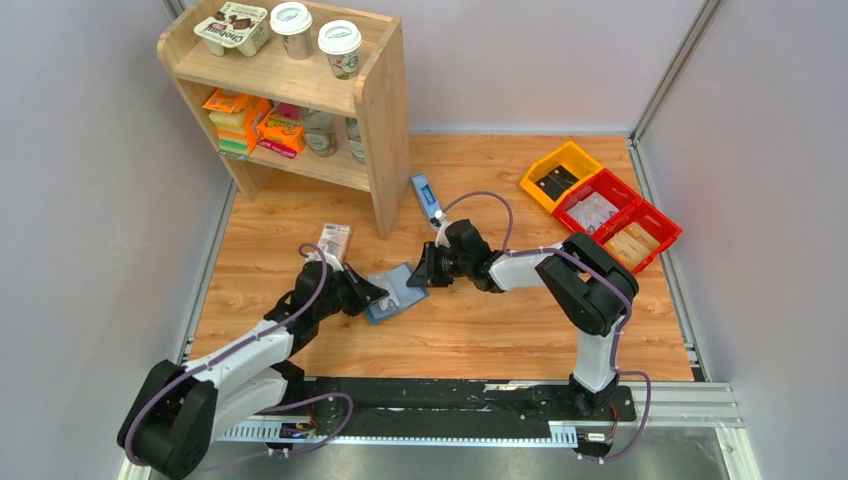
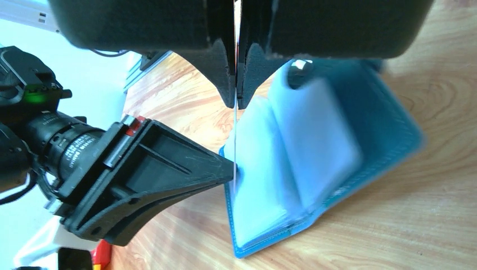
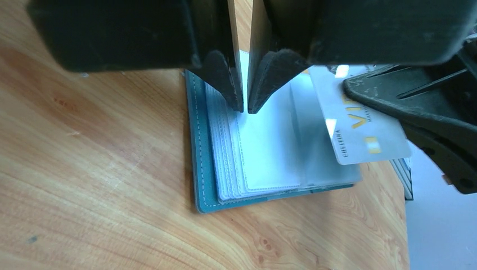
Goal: Take the credit cards out of the card holder
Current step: Remove the credit card from the card holder, then place the credit card in the storage box.
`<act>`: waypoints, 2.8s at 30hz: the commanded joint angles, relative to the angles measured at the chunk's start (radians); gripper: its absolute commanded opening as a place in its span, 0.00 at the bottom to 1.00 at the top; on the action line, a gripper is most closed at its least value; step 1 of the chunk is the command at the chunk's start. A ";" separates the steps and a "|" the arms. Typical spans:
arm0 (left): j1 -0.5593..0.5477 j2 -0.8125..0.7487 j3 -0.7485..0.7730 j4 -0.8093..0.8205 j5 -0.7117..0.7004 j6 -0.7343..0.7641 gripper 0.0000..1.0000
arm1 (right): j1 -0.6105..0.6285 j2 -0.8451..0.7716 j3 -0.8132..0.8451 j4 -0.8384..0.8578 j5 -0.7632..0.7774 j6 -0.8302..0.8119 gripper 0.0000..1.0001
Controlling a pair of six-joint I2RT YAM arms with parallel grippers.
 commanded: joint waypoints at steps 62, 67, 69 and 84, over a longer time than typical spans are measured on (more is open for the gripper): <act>-0.088 -0.225 0.074 0.338 -0.216 -0.056 0.50 | -0.154 -0.583 -0.097 -0.013 -0.100 -0.017 0.00; -0.071 -0.309 0.229 -0.120 -0.223 0.218 0.64 | -0.300 -0.603 0.061 -0.575 -0.118 -0.271 0.00; -0.073 -0.328 0.290 -0.282 -0.240 0.329 0.67 | -0.381 -0.609 0.105 -0.712 -0.110 -0.336 0.00; -0.071 -0.348 0.393 -0.609 -0.317 0.667 0.84 | -0.987 -0.456 0.472 -1.165 0.071 -0.468 0.00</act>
